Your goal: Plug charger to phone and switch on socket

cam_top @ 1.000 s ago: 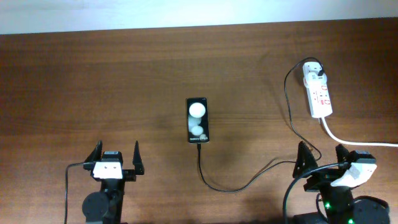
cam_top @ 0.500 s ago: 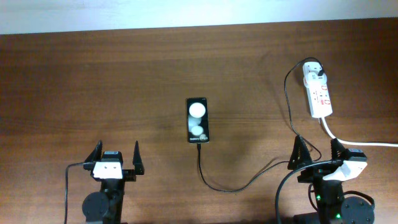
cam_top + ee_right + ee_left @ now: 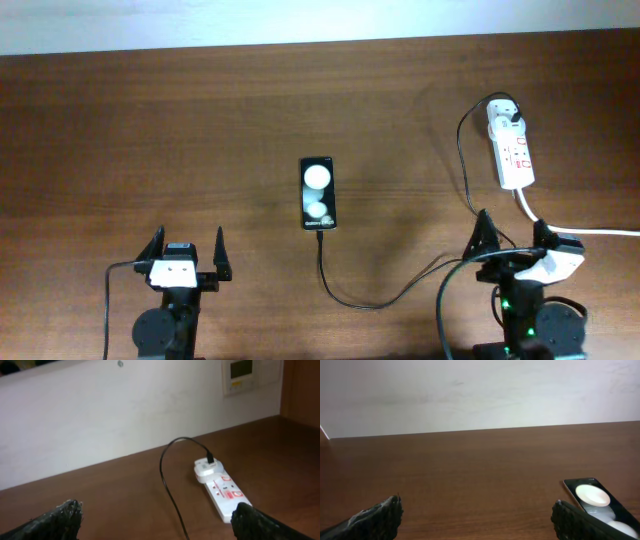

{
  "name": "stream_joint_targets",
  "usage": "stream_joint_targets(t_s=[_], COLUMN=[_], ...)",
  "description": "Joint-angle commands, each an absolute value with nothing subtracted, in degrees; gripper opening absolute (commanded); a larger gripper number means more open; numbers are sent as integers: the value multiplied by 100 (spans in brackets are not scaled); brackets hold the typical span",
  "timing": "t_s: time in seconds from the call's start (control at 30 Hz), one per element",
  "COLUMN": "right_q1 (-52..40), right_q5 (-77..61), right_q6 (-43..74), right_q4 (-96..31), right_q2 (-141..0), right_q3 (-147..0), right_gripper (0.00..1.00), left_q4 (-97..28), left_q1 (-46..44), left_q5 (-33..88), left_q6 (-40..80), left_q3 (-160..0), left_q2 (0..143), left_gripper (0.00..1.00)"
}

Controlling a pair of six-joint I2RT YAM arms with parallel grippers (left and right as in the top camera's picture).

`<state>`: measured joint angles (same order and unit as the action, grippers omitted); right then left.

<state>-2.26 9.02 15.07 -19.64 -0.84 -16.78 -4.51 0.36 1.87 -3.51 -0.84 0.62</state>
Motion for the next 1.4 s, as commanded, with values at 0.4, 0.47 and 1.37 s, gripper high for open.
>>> stream_joint_targets(t_s=[0.4, 0.47, 1.37], right_q1=[-180, -180, -180], right_q5=[974, 969, 930], right_q6=[1542, 1544, 322], right_q4=[-226, 325, -375], right_q2=[-23, -23, -23], right_q3=[-220, -32, -32], right_gripper=[99, 99, 99], left_q4=[-473, -473, -475], left_q1=[45, 45, 45], left_q5=[150, 150, 150], left_q6=[-443, -443, -443], left_q3=[-58, -58, -58], left_q2=[36, 36, 36], left_gripper=[99, 99, 99])
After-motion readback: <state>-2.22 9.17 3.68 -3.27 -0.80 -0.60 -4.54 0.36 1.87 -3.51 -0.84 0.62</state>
